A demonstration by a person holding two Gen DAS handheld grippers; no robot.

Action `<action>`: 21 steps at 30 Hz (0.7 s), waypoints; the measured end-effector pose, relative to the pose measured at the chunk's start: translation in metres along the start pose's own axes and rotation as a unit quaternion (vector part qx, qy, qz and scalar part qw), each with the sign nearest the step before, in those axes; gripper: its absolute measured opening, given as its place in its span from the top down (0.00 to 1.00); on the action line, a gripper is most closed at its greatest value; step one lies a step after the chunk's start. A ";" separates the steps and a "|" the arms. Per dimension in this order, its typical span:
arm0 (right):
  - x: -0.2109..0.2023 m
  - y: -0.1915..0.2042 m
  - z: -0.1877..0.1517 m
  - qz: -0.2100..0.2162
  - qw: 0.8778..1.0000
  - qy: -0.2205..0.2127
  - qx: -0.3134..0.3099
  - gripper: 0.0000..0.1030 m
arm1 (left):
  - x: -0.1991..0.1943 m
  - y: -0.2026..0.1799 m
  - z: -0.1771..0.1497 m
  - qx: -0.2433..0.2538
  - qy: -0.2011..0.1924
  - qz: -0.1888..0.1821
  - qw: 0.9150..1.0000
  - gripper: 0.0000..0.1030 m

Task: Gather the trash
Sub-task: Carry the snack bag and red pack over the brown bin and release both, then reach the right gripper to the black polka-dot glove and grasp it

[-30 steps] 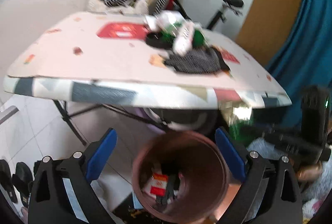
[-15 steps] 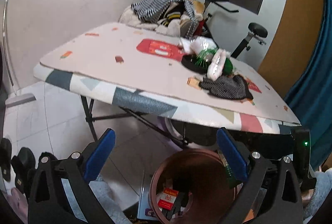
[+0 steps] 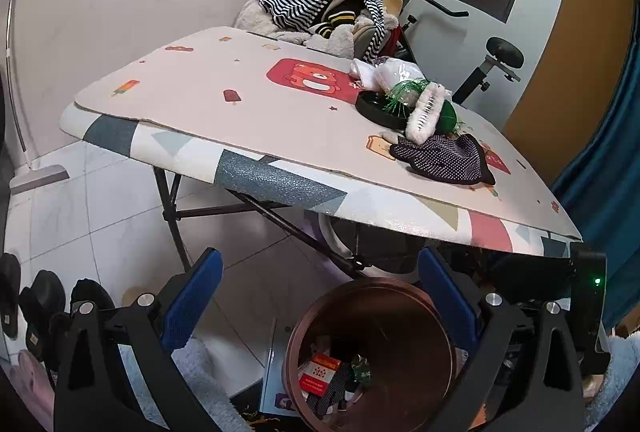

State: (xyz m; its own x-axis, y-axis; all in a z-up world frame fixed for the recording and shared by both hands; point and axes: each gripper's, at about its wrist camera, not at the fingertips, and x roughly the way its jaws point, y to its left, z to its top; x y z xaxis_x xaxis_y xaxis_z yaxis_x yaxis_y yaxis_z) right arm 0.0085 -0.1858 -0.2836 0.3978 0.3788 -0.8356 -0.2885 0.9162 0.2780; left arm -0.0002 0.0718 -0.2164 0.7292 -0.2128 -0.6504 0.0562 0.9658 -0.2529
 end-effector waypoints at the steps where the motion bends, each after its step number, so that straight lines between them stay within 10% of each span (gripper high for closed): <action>1: -0.001 0.001 0.001 -0.002 1.000 -0.004 -0.001 0.07 | 0.001 0.000 0.000 0.001 0.001 0.000 1.000 0.07; 21: -0.027 -0.018 0.010 -0.026 0.997 -0.057 0.041 0.06 | 0.004 -0.019 -0.002 0.052 0.000 0.008 0.999 0.06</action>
State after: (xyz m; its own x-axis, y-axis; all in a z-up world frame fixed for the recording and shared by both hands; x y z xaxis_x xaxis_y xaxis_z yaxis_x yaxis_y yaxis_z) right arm 0.0118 -0.2114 -0.2611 0.5077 0.3382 -0.7924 -0.1952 0.9410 0.2766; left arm 0.0000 0.0520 -0.2154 0.7302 -0.1975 -0.6540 0.1159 0.9792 -0.1663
